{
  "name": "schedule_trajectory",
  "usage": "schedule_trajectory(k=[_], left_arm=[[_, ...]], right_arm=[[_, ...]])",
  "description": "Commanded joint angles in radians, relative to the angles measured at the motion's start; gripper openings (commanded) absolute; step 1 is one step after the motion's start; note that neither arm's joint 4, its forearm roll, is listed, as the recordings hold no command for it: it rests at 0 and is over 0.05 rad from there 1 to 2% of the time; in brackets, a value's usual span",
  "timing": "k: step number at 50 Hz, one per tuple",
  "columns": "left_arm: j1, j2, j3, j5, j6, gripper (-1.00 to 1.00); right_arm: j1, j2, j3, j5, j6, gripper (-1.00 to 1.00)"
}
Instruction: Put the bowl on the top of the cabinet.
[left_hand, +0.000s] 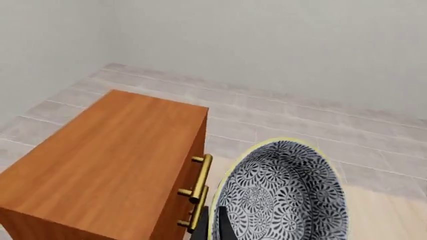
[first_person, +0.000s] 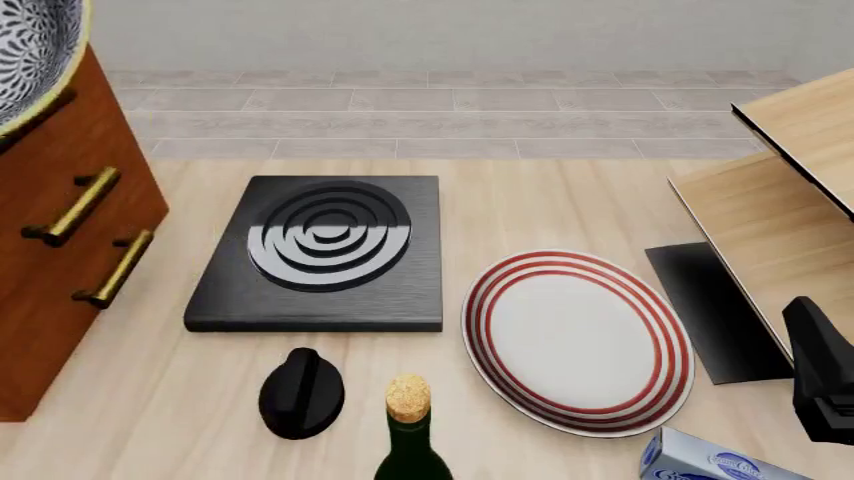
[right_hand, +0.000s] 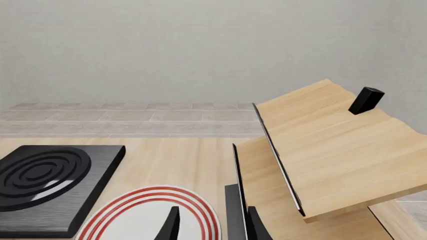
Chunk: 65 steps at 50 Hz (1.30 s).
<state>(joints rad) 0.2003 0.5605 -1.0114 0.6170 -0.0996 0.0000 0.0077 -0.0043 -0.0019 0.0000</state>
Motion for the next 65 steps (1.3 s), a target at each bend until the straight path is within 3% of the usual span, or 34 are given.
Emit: schedule_trajectory(k=[1,11,14,18,32,65], left_arm=[[0.063,0.026,-0.049,-0.022,-0.080,-1.00],[0.134,0.053,-0.090,-0.050,-0.162,-1.00],[0.176,0.078,-0.079,-0.073,-0.219,-1.00],[0.193,0.074,-0.079,-0.086,-0.235,-1.00],[0.297,0.152,-0.048,-0.139,-0.397,-1.00],[0.428,0.285,-0.009,-0.208,-0.596,-1.00]], right_arm=[[0.000,0.000,0.000,0.000,0.000,1.00],[0.000,0.000,0.000,0.000,0.000,1.00],[0.000,0.000,0.000,0.000,0.000,1.00],[0.000,0.000,0.000,0.000,0.000,1.00],[0.000,0.000,0.000,0.000,0.000,1.00],[0.000,0.000,0.000,0.000,0.000,1.00]])
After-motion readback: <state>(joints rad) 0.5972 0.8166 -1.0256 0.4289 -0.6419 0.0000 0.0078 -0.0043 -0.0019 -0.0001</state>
